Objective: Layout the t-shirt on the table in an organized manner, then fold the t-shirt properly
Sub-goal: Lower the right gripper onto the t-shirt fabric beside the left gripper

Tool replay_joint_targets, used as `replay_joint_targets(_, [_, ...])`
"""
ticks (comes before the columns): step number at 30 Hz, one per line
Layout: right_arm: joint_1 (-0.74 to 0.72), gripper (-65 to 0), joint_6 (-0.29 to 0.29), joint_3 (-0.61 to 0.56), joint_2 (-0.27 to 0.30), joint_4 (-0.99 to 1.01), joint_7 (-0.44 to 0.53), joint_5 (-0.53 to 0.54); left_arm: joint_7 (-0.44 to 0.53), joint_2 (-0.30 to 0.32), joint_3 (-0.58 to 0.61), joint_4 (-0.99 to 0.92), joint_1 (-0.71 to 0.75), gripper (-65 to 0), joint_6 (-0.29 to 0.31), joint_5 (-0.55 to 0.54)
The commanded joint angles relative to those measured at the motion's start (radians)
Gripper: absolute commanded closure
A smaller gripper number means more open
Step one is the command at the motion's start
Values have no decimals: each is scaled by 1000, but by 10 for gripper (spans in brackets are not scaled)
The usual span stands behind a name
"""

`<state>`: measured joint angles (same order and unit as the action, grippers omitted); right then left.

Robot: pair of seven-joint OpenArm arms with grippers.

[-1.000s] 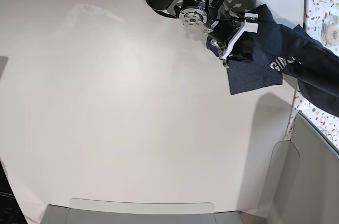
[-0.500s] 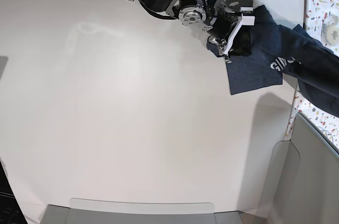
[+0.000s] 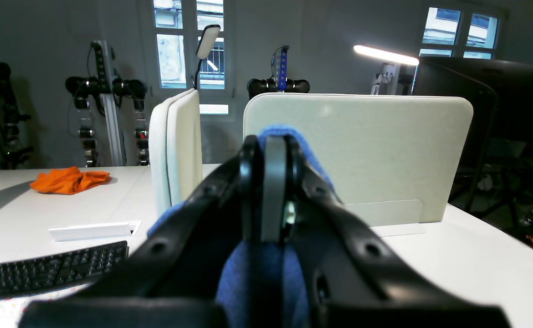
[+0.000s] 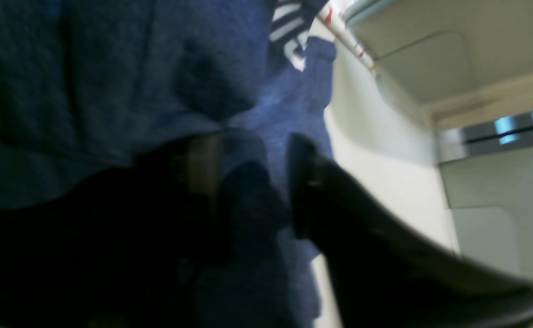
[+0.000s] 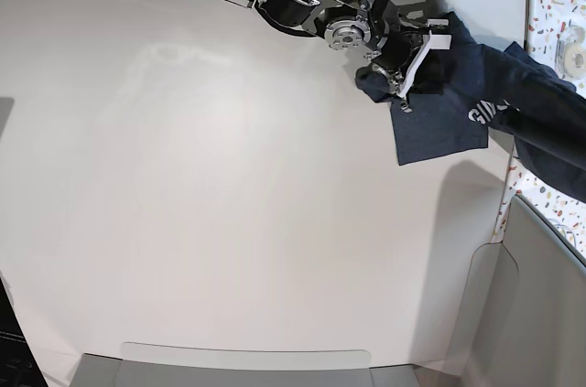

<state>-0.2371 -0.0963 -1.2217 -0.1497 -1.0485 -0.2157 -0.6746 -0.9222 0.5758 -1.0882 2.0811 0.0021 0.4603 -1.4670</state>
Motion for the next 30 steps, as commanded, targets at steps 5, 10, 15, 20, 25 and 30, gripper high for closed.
replay_joint_targets(5, [-25, 0, 5, 9, -7, 0, -26, -23, 28, 23, -4, 8, -9, 0, -2, -17])
replay_joint_targets(10, [-57, 0, 16, 21, -7, -89, -27, -23, 36, 23, -4, 8, -9, 0, -2, -17])
replay_joint_targets(15, [-55, 0, 16, 193, -7, -287, -27, -49, 30, 23, -4, 8, -73, 0, -2, -17])
replay_joint_targets(20, [-32, 0, 11, 303, -7, -438, -27, -172, 33, 26, -4, 8, -84, 0, -2, -17])
replay_joint_targets(25, [-14, 0, 7, 348, -7, -536, -27, -244, 36, 26, -4, 6, -86, 0, -2, -17])
replay_joint_targets(30, [111, 0, -59, 268, -7, -517, -29, -202, 36, 23, -4, 6, -86, 0, -2, -17])
